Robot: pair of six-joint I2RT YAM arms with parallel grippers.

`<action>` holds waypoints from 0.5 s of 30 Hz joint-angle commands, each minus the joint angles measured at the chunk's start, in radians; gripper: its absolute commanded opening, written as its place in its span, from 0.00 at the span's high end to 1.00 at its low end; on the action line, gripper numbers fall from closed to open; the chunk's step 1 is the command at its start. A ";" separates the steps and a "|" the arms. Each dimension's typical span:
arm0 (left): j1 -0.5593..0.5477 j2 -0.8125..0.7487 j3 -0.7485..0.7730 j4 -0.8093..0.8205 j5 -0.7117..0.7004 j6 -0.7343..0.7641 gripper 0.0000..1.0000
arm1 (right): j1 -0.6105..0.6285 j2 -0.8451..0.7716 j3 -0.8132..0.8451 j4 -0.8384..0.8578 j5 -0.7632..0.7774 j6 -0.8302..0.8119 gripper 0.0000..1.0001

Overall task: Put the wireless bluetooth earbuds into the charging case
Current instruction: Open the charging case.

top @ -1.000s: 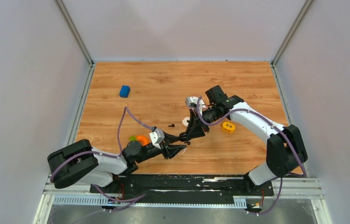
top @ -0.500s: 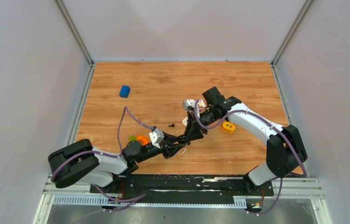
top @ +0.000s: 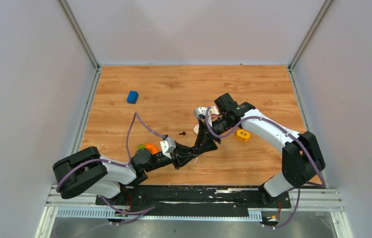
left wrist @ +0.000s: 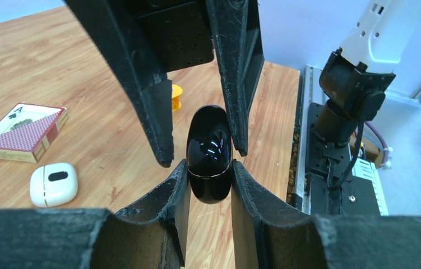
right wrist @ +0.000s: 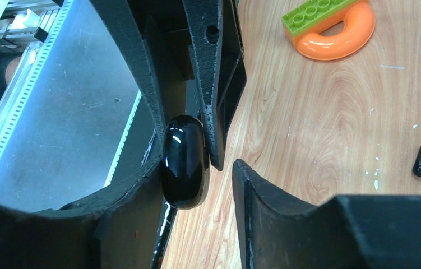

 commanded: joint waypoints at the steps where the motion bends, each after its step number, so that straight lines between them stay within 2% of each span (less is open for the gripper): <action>1: -0.006 0.016 0.047 0.031 0.090 0.063 0.97 | 0.007 0.030 0.051 -0.065 -0.021 -0.063 0.51; 8: -0.012 0.022 0.043 0.023 0.147 0.137 0.98 | 0.006 0.035 0.063 -0.050 -0.009 -0.016 0.49; 15: -0.066 0.045 0.025 0.046 0.122 0.245 1.00 | 0.007 0.073 0.109 -0.108 -0.056 0.005 0.49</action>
